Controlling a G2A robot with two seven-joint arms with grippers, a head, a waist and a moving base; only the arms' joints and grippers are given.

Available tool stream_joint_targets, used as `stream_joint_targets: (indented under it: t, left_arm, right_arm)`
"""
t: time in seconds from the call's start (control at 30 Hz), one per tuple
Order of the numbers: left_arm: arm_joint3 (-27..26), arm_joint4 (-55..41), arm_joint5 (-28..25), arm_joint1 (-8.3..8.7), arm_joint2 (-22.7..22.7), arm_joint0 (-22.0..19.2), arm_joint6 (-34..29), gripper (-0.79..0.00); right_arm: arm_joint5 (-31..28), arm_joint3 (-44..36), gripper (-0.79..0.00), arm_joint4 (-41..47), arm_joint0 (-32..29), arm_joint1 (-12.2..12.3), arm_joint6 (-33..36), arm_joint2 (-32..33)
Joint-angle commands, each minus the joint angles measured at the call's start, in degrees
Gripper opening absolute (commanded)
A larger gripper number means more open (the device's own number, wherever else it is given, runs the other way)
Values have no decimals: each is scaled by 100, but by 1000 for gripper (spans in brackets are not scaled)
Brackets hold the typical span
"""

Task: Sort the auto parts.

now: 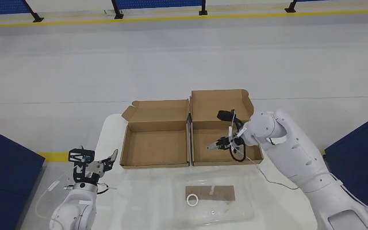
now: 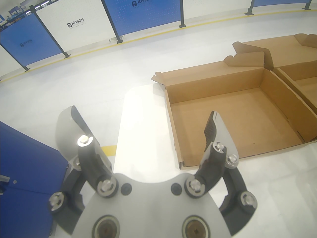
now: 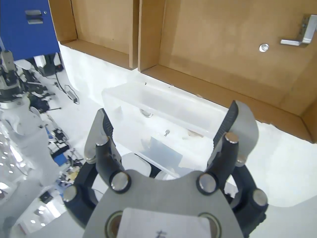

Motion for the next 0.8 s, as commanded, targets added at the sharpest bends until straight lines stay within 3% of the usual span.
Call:
stream_joint_targets:
  t: [0.0, 0.13, 0.27, 0.63, 0.77]
  left_arm:
    - [0, 0, 0, 0, 0, 0, 0, 0]
    - [0, 0, 0, 0, 0, 0, 0, 0]
    - [0, 0, 0, 0, 0, 0, 0, 0]
    - [0, 0, 0, 0, 0, 0, 0, 0]
    - [0, 0, 0, 0, 0, 0, 0, 0]
  right_arm:
    - [0, -404, 0, -215, -54, 49, 230, 29]
    - [-137, -1245, 0, -525, -267, 165, 734, 80]
    - [-154, -1879, 0, -811, -521, 321, 736, -218]
    - [-138, -1913, 0, -980, -527, 361, 736, -343]
    - [-401, -2141, 0, -964, -727, 365, 736, -502]
